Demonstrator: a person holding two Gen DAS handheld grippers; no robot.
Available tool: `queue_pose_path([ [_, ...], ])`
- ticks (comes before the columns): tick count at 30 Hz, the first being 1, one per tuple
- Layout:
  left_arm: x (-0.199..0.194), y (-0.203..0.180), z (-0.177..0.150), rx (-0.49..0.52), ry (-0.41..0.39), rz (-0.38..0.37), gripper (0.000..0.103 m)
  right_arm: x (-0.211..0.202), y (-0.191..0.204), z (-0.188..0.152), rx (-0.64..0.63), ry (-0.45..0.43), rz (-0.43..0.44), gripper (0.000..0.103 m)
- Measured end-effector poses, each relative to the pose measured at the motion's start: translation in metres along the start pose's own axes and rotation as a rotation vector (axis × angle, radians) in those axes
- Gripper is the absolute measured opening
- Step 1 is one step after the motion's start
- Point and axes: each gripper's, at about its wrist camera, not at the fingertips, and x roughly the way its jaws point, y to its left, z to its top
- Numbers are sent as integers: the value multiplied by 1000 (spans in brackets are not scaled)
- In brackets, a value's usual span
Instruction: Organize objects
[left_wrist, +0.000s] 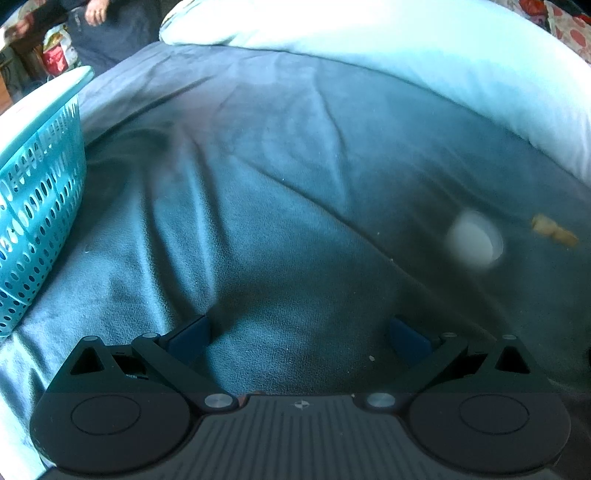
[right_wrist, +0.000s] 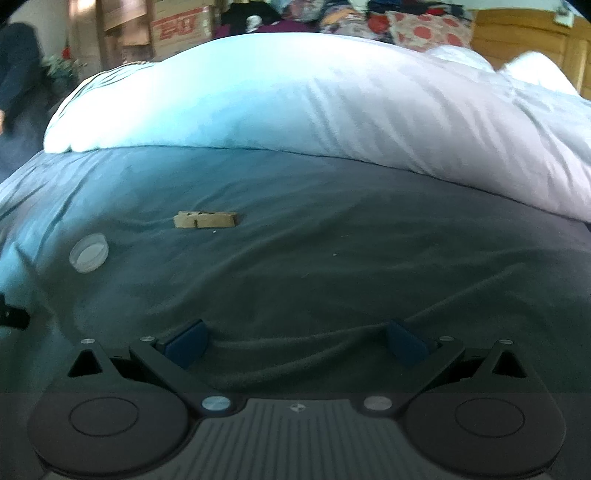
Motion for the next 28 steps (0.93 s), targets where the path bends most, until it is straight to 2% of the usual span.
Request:
queue_pose_path([
  [15, -10, -5, -10, -2, -3, 4, 103, 2, -5, -2, -16, 14, -4, 103],
  [22, -10, -3, -9, -4, -15, 5, 103, 1, -11, -5, -29, 9, 41, 103],
  [28, -14, -5, -11, -1, -10, 3, 103, -1, -13, -3, -46, 46, 61, 103],
])
